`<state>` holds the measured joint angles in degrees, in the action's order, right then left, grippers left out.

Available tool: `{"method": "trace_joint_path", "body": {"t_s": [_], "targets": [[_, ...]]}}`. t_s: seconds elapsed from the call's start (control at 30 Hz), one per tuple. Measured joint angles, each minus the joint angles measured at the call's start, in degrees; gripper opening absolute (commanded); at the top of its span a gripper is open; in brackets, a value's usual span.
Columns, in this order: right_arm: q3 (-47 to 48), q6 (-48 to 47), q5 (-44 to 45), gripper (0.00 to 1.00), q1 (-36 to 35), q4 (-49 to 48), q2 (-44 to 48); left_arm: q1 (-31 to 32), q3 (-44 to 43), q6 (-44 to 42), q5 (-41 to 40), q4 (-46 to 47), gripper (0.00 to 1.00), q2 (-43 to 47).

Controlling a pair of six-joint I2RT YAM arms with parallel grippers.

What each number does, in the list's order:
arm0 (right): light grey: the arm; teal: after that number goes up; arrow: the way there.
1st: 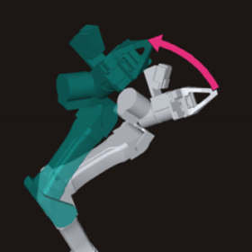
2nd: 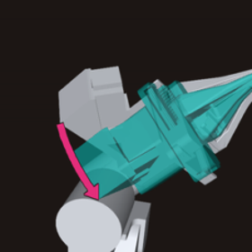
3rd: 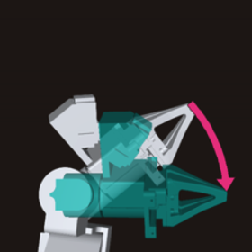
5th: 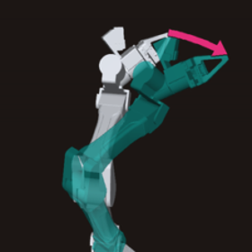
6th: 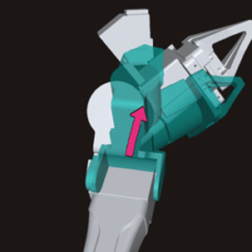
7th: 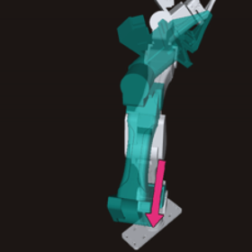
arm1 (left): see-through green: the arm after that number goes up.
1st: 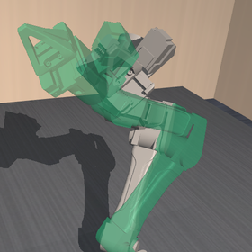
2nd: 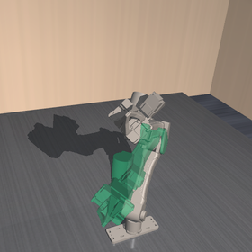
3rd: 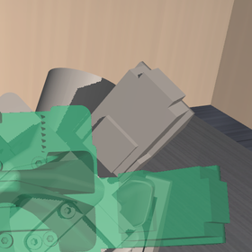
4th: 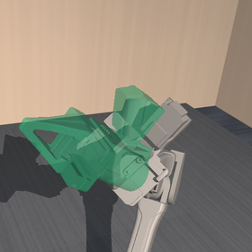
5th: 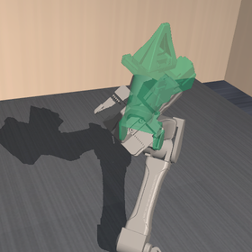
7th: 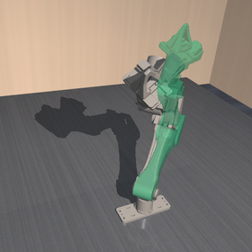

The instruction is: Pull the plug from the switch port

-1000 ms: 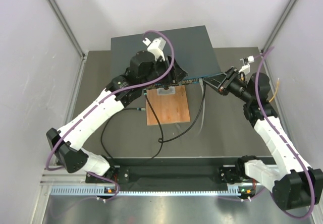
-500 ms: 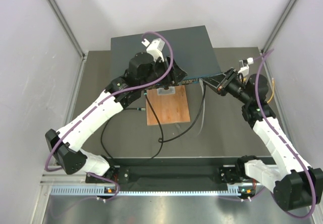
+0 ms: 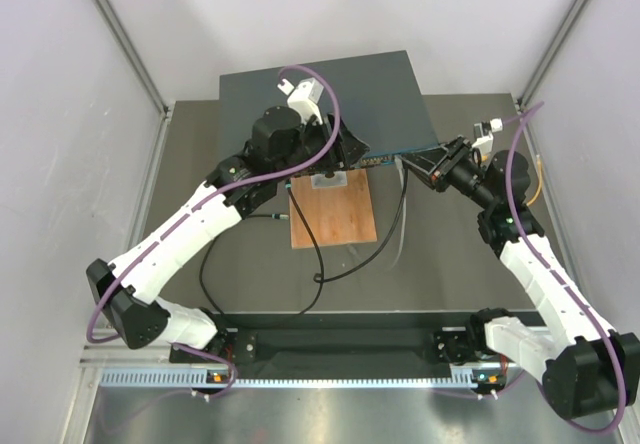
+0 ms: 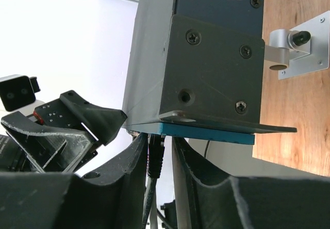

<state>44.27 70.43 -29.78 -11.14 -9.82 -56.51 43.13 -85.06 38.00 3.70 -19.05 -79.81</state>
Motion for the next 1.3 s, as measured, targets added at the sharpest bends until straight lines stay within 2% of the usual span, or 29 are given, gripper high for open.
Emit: {"method": "trace_joint_path", "body": {"t_s": [0.17,0.3,0.43,0.73,1.1,1.3], "targets": [[0.0,0.5,0.4,0.24,0.0,0.0,0.2,-0.2,0.2,0.2,0.2,0.2,0.61,0.1],[0.0,1.3,0.6,0.18,0.0,-0.2,0.2,-0.2,0.4,0.3,0.4,0.4,0.61,0.2],[0.0,2.1,0.7,0.00,0.0,0.1,0.2,-0.2,0.6,0.5,0.5,0.8,0.61,0.3],[0.0,1.5,0.1,0.00,0.0,0.1,0.1,-0.4,1.0,0.5,0.8,1.0,0.61,0.5],[0.4,-3.2,-5.3,0.00,1.3,-0.9,-1.0,-0.8,1.7,1.1,2.4,2.3,0.61,0.5],[-2.0,1.4,-11.7,0.00,4.8,-5.2,-1.2,-0.8,1.9,1.3,2.7,2.7,0.61,0.5]]}}
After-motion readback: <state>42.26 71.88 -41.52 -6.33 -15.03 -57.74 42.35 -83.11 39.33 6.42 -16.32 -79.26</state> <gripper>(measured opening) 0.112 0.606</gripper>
